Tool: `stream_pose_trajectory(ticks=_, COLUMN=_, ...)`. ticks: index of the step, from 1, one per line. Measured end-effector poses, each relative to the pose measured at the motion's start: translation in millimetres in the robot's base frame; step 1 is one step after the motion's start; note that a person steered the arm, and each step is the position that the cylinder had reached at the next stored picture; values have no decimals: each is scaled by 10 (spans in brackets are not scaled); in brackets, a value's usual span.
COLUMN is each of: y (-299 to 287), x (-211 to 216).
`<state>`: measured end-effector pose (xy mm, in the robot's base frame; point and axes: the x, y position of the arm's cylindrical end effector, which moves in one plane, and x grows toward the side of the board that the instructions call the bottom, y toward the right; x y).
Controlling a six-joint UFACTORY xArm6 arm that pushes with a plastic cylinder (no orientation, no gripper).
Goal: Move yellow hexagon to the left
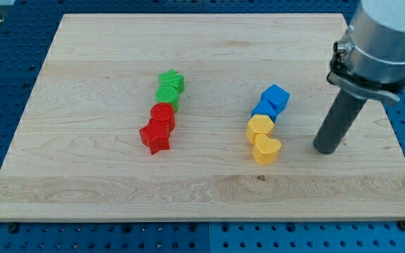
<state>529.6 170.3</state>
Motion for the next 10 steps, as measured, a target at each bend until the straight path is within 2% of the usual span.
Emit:
stream_pose_trajectory(ticks=1, y=-323, x=117)
stream_pose_trajectory(ticks=2, y=-671, x=62)
stream_pose_trajectory(ticks=4, y=-644, x=24)
stream_pose_trajectory(ticks=5, y=-359, x=24)
stream_pose_trajectory(ticks=6, y=-327, x=-135)
stream_pose_trajectory(ticks=7, y=-381, x=-270)
stream_pose_trajectory(ticks=10, y=-873, x=-270)
